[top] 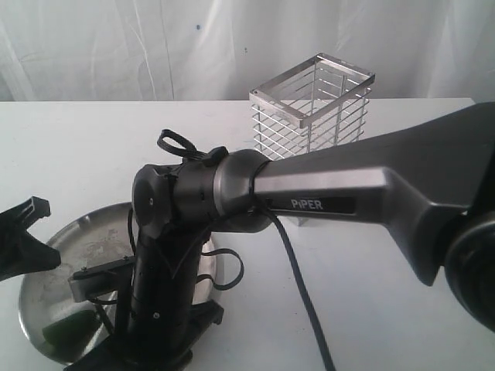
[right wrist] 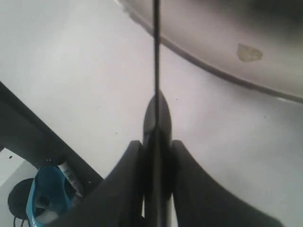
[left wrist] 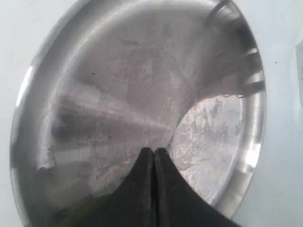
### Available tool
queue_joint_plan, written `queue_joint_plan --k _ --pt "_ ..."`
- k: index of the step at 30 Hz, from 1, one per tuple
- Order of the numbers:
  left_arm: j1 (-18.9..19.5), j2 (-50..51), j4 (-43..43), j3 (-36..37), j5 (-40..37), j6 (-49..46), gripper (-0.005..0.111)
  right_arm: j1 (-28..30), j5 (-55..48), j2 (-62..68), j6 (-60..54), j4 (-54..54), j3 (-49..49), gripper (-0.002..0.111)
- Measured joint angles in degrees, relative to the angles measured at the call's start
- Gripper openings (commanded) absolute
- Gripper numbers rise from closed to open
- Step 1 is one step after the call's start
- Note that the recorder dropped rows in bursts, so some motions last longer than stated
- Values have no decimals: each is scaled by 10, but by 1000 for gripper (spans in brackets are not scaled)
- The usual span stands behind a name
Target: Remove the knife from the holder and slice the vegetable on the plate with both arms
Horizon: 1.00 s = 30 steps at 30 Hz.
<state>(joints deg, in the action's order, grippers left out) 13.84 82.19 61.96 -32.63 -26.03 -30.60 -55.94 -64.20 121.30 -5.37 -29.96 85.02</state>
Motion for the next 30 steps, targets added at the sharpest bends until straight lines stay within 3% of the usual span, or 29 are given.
queue_joint_plan --k 7,19,30 --pt "1 -54 20 0 -29 1 0 1 -25 18 4 -13 72 3" --pt "1 -58 24 0 -45 -9 0 1 -47 41 11 -13 92 3" --pt "-29 -46 29 0 -32 -21 0 1 -53 56 26 -11 94 3"
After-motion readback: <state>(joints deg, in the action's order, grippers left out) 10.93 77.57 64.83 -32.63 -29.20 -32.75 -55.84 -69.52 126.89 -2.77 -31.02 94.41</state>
